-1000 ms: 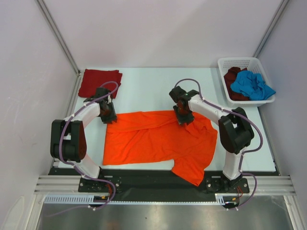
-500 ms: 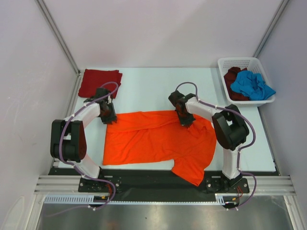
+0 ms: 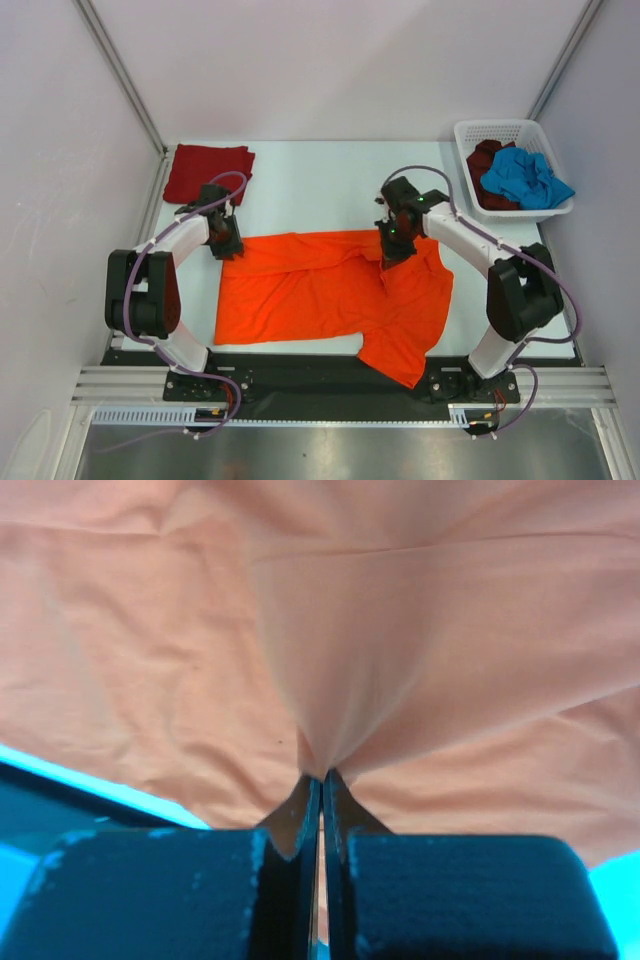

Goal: Fold and stack the t-shirts
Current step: Fold the tshirt

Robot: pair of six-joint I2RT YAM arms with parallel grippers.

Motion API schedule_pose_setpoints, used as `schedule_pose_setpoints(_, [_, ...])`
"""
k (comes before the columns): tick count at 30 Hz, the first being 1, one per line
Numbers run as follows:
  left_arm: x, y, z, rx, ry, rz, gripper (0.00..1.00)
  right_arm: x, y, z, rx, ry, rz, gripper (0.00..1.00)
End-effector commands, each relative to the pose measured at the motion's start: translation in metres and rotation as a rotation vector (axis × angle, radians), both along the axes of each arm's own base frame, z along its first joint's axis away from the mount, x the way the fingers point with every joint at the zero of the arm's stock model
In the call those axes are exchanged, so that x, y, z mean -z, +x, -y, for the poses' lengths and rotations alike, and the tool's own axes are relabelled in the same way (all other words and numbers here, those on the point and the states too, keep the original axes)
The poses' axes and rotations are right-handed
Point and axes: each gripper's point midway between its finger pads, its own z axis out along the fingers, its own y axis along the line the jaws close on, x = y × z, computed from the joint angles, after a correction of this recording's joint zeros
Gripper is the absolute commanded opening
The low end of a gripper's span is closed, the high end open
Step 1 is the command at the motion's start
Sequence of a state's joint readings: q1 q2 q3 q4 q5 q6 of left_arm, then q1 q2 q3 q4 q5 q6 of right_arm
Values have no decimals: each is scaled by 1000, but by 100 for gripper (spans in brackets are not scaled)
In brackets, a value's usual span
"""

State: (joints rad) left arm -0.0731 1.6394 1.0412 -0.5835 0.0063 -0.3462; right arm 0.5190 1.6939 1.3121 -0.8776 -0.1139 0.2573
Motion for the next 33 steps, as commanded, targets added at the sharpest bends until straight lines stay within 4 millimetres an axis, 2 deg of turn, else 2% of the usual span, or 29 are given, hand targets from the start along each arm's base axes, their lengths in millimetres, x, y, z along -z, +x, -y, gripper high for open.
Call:
schedule_pose_setpoints(1, [-9,8,2,25,0,53,35,0,-13,3,53,218,-157,0])
schedule_pose_setpoints(3, [-9,7,3,27,-2,50,35,10,-9,12,107,239,-196,1])
schedule_pose_setpoints(5, [-10,7,3,29,-2,53,35,14,1,25,148,219,-185,7])
schedule_pose_setpoints(6, [-11,7,2,30,2,55,35,15,8,29,155,195,-163,21])
schedule_pose_setpoints(7, [-12,7,1,27,3,58,35,22,16,39,173,131,-148,25])
schedule_pose_setpoints(9, [-11,7,2,28,3,55,35,25,22,47,184,71,-143,29])
schedule_pose_setpoints(10, [-11,7,2,28,1,53,35,20,35,49,190,33,-102,30])
schedule_pose_setpoints(13, [-12,6,2,28,1,55,35,6,48,48,150,-67,-11,30])
schedule_pose_setpoints(15, [-11,5,1,23,5,55,35,1,43,39,97,-130,20,31])
schedule_pose_setpoints(16, [-12,5,2,27,2,56,35,0,48,48,103,-222,69,32])
schedule_pose_setpoints(20, [-10,3,2,23,-1,51,35,2,49,61,105,-369,119,41])
schedule_pose_setpoints(22, [-10,4,2,24,-2,53,35,-5,49,58,74,-404,158,41])
schedule_pose_setpoints(25, [-12,5,1,27,3,56,35,-18,37,28,-40,-341,200,35])
schedule_pose_setpoints(28, [-13,6,2,28,1,58,35,-13,21,17,-44,-283,156,25])
schedule_pose_setpoints(33, [-12,5,2,27,-4,57,35,4,13,15,-49,-293,133,6])
